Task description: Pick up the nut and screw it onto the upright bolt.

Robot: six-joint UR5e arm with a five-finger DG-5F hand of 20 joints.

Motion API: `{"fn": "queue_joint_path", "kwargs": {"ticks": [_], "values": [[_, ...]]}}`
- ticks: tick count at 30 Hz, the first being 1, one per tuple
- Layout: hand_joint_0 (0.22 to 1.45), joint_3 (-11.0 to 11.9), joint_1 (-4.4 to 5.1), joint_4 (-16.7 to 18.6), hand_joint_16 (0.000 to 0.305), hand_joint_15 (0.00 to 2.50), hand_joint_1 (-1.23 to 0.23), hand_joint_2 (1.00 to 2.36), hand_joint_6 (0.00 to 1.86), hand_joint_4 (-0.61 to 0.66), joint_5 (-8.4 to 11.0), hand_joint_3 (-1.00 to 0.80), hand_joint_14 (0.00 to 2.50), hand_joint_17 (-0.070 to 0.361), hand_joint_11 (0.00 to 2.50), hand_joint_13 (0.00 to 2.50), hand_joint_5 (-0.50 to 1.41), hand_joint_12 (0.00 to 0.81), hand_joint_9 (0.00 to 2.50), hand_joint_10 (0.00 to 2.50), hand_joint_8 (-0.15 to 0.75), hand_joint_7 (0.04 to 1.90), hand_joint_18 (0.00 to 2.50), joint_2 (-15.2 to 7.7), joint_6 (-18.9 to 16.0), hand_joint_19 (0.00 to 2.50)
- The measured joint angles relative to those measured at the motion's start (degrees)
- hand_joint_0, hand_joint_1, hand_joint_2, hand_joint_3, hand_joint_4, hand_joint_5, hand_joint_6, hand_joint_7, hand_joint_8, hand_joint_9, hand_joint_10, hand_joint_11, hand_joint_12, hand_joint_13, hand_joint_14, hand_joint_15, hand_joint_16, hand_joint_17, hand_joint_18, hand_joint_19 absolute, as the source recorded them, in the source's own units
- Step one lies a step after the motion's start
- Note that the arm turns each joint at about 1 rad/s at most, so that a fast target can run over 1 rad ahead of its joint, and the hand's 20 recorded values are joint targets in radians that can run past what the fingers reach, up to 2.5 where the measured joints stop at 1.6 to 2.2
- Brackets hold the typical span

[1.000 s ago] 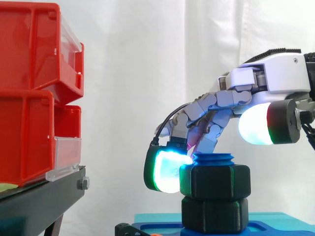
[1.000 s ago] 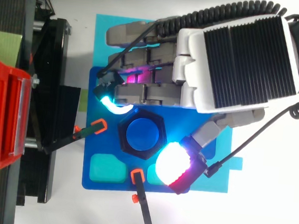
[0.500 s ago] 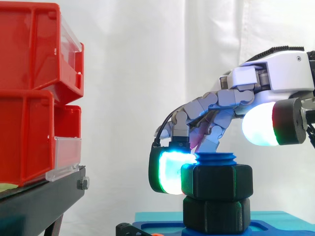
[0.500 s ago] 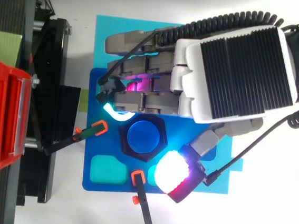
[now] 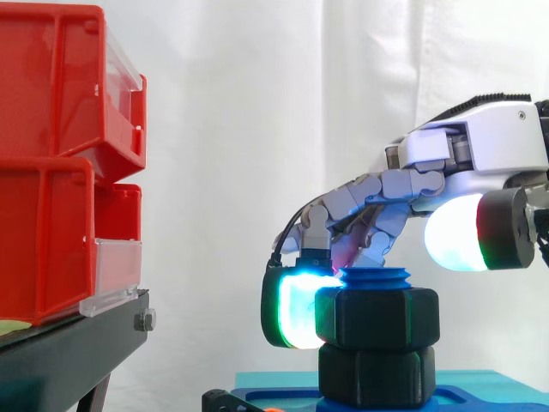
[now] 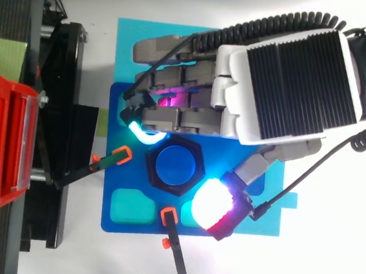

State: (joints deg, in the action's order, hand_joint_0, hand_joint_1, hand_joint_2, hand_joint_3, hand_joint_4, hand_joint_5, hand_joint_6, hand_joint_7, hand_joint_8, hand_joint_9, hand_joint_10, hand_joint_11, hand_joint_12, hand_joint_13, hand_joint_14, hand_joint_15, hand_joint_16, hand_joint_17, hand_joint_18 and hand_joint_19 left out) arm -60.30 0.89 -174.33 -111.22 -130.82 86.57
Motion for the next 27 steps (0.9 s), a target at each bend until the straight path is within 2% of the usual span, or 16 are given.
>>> {"fn": "queue_joint_path", "kwargs": {"ticks": [11,17,25,27], "values": [[0.51,-0.33,-0.32,0.48,0.032,0.0,-0.17,1.0,0.5,0.2,-0.12,-0.5,0.0,0.071,0.0,0.57,0.0,0.275,0.87,0.0,0.253,1.41,0.22,0.0,0.0,0.0],[0.51,-0.35,-0.48,0.48,0.031,0.0,-0.17,1.0,0.5,0.18,-0.2,-0.5,0.0,0.07,0.0,0.58,0.01,0.271,0.89,0.0,0.255,1.48,0.23,0.0,0.0,0.0],[0.51,-0.35,-0.6,0.49,0.031,0.0,-0.17,1.0,0.5,0.17,-0.31,-0.5,0.0,0.069,0.0,0.59,0.02,0.268,0.91,0.0,0.255,1.5,0.25,-0.01,0.0,0.0],[0.51,-0.35,-0.59,0.49,0.031,0.0,-0.17,1.0,0.5,0.19,-0.31,-0.5,0.0,0.069,0.0,0.59,0.01,0.269,0.91,0.0,0.258,1.46,0.25,0.01,0.0,0.0]]}}
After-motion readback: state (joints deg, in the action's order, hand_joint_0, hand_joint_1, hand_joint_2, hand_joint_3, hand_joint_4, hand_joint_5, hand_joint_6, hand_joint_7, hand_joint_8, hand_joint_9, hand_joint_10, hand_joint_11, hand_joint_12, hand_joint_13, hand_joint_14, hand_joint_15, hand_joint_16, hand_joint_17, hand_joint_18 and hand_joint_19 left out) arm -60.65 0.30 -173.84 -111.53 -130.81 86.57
